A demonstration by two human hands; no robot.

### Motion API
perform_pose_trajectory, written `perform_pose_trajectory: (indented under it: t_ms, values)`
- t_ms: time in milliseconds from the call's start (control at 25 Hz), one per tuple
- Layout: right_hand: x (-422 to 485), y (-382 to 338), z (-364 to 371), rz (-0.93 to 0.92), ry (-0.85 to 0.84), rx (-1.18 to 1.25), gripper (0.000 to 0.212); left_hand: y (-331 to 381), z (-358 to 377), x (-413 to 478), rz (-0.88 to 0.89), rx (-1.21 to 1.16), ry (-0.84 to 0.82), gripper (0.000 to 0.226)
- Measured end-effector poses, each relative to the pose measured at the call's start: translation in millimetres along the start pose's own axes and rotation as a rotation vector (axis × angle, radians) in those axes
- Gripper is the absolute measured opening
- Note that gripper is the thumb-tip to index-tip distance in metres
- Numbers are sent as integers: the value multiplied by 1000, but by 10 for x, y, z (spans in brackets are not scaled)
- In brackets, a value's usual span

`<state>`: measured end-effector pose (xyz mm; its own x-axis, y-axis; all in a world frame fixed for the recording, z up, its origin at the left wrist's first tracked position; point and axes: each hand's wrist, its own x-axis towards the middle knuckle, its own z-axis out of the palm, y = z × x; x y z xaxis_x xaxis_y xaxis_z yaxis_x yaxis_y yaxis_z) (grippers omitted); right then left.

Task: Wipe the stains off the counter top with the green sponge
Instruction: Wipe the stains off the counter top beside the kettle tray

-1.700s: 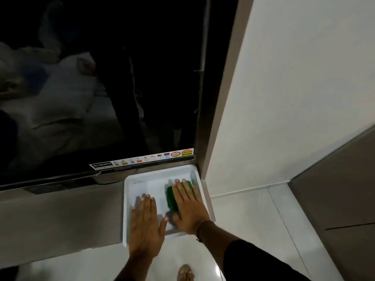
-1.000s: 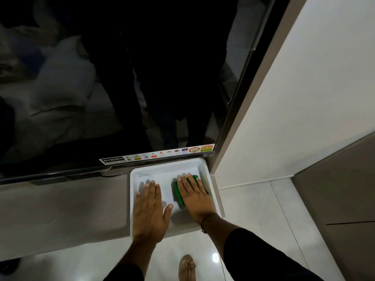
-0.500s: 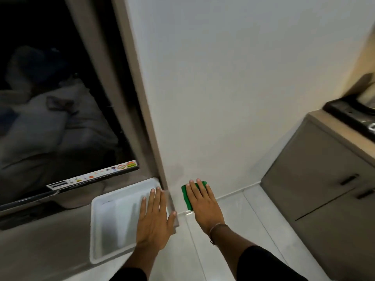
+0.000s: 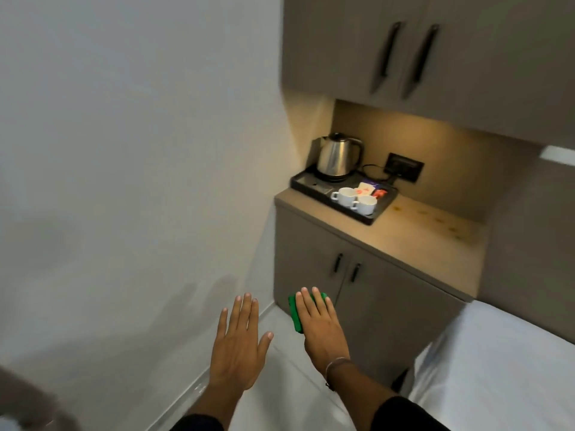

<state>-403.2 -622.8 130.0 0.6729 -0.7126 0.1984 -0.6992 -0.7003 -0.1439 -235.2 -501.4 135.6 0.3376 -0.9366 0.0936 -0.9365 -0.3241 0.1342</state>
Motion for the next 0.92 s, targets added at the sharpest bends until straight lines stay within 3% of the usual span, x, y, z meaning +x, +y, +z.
perform_pose_trajectory:
  t_ms: [520,760,920]
  values:
    - [582,2956,-599,568,62,-152,93,2300,367,2924,580,-38,-55,78]
    - [963,3805,-546,758,-41,-167,93,2961,699,4151,736,-81,-136,76]
    - [1196,4226,-435,859,-66,-130,81,3244,1039,4627,783,-59,-226,78]
